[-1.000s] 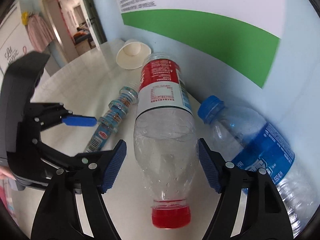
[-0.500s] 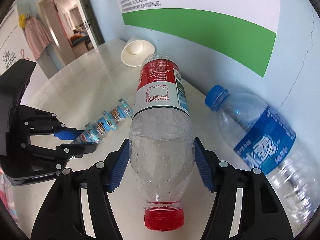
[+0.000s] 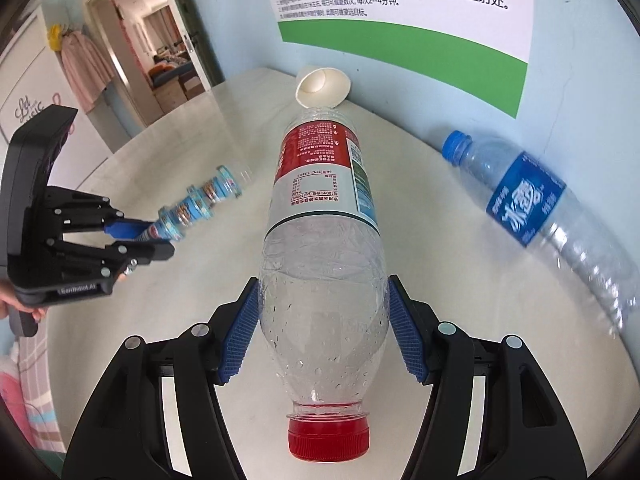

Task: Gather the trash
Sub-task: 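Carry the red-labelled bottle and tube stack off the table over the teal bin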

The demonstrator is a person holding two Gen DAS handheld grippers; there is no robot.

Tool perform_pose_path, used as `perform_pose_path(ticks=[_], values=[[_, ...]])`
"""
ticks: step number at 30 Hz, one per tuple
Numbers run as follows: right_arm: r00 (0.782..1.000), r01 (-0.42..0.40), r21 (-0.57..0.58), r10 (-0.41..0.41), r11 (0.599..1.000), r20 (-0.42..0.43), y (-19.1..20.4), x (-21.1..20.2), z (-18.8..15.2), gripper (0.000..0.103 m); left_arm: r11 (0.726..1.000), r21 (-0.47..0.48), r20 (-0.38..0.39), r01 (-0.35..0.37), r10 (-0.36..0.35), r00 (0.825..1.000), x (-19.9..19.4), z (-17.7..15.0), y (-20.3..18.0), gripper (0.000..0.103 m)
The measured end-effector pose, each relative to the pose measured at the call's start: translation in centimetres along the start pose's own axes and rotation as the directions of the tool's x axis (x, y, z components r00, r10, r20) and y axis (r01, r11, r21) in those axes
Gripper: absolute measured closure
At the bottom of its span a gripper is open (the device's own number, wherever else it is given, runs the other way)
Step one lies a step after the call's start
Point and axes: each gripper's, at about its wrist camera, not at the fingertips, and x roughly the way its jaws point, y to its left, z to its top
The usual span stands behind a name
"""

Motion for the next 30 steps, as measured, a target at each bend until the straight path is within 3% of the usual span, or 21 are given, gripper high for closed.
perform_pose_path(ticks=[7, 14, 23, 30], values=[[1.0, -0.006, 0.028, 0.006, 1.0, 0.014, 2.8, -3.7, -1.6, 0.04, 1.0, 0.01, 0.067, -0.016, 0.015, 0.998, -4.8, -3.2, 1.4, 0.084], [0.999, -0.031, 0.005, 0.031, 0.999, 0.027, 7.9, -6.9, -2.5, 0.04, 0.999, -0.029, 0.124, -0.039, 0.042, 0.991, -11.3, -8.8, 4.4, 0.084], [0.992, -0.122, -0.102, 0.124, 0.987, 0.014, 17.9, -7.5, -2.2, 0.04, 0.982, -0.143, 0.135, -0.122, 0.141, 0.981, -16.7, -18.0, 11.1, 0.084], [0.97, -0.243, -0.212, 0.241, 0.946, -0.037, 27.3, -6.3, -1.8, 0.04, 0.951, -0.249, 0.119, -0.182, 0.217, 0.969, -20.5, -25.4, 15.9, 0.084]])
